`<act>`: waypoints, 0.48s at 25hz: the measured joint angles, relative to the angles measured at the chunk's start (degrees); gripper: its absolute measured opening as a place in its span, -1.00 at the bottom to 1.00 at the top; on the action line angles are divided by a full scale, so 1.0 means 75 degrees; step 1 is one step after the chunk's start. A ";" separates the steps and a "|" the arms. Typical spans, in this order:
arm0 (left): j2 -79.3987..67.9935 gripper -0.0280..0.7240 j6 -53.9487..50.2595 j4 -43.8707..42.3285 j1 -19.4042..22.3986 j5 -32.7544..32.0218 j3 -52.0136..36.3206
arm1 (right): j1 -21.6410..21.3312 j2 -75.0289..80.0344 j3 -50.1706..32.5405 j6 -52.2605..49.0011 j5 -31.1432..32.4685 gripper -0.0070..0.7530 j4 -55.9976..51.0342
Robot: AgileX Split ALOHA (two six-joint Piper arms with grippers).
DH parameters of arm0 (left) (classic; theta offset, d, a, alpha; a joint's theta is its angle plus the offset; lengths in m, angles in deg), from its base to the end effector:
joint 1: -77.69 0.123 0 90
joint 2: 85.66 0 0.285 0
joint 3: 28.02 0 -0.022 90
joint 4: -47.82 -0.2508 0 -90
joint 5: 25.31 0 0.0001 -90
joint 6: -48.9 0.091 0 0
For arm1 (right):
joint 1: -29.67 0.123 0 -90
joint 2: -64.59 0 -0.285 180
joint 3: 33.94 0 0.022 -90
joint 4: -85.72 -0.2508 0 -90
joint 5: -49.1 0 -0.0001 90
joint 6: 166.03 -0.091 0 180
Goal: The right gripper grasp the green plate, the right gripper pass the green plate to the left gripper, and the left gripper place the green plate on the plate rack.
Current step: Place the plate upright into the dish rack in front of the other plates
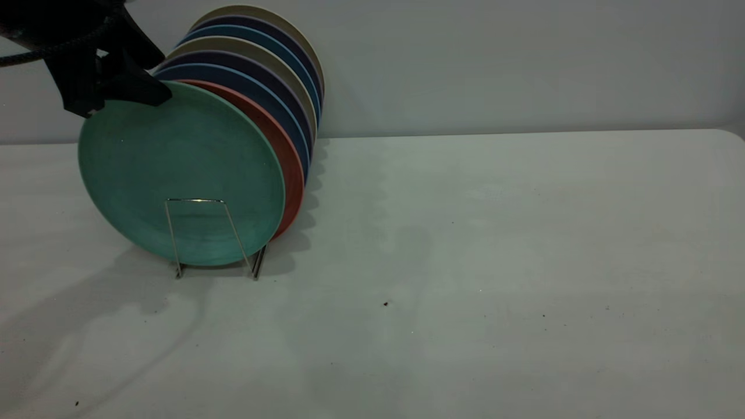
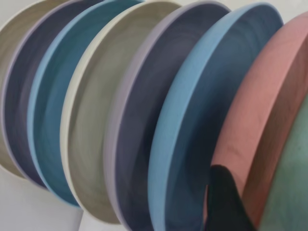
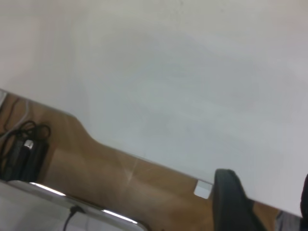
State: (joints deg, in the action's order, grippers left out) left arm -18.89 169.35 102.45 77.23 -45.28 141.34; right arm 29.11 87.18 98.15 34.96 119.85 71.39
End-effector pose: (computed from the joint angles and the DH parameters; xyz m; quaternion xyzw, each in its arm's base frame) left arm 0.3936 -0.0286 0.2008 0.5566 0.7309 0.0973 0.3828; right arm 0.0221 0.0211 0.2684 -0.1663 0.9211 0.0610 0.3467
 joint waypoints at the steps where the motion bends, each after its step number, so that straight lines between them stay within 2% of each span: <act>1: 0.0000 0.33 -0.0007 0.0000 0.0000 -0.0010 0.0000 | 0.0000 -0.0006 0.0000 -0.0006 0.0006 -0.01 0.0053; 4: 0.0000 0.40 -0.0070 0.0002 0.0000 -0.0074 0.0000 | 0.0000 -0.0006 0.0000 -0.0006 0.0016 -0.01 0.0150; 12: 0.0000 0.43 -0.0807 -0.0005 0.0000 -0.0542 0.0000 | 0.0000 -0.0006 0.0000 -0.0006 0.0016 -0.01 0.0184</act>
State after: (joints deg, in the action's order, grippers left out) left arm -18.89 163.30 102.41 77.23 -49.35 141.34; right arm 29.11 87.14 98.15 34.92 119.97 72.77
